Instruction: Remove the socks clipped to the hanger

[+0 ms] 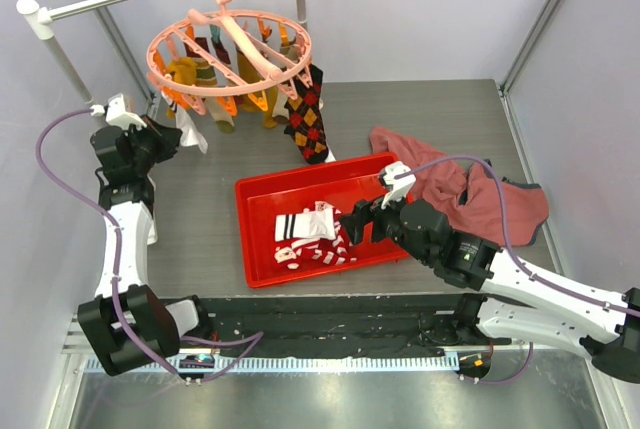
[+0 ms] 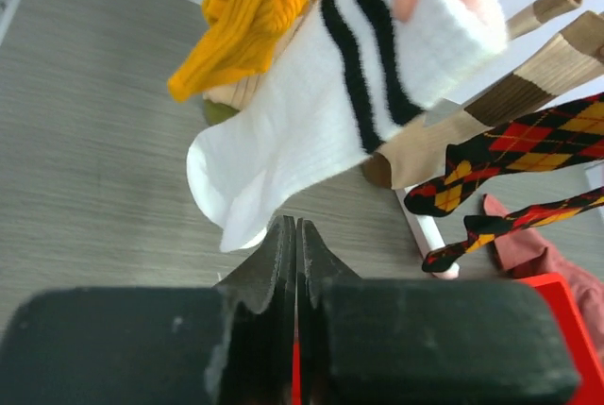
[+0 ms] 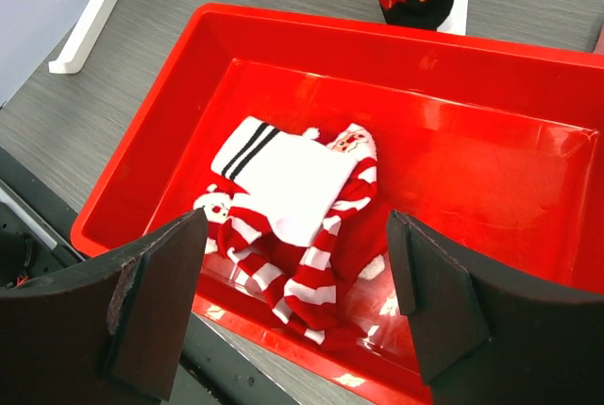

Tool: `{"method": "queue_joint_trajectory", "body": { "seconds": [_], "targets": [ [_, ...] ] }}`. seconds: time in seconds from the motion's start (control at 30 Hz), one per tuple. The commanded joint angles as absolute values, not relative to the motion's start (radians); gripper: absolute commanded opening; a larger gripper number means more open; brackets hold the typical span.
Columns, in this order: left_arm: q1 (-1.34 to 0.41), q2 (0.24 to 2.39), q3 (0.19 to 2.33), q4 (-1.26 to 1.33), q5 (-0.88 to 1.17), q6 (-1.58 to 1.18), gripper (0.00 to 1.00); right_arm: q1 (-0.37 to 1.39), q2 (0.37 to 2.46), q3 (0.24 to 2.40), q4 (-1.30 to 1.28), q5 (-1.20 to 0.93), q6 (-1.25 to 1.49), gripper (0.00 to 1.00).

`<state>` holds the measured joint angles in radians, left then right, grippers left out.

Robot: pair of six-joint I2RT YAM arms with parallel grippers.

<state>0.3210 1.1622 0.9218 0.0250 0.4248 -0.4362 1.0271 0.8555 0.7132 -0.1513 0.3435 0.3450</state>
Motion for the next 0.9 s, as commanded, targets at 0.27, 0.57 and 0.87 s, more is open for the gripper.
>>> {"method": "queue_joint_trajectory", "body": {
  "seconds": [0.27,0.57,0.87],
  "targets": [
    [0.322,0.985,0.931,-0.046,0.382,-0.551,0.00,1.023,0.913,0.813,-0.058,0.331,0.356,0.84],
    [0.301,0.856,0.907,-0.132,0.449,-0.627,0.00,1.025,1.032,0.936,-0.026,0.360,0.350,0.83],
    [0.293,0.813,0.893,-0.183,0.295,-0.584,0.08,1.026,1.100,1.017,-0.011,0.361,0.344,0.83]
  ]
}}
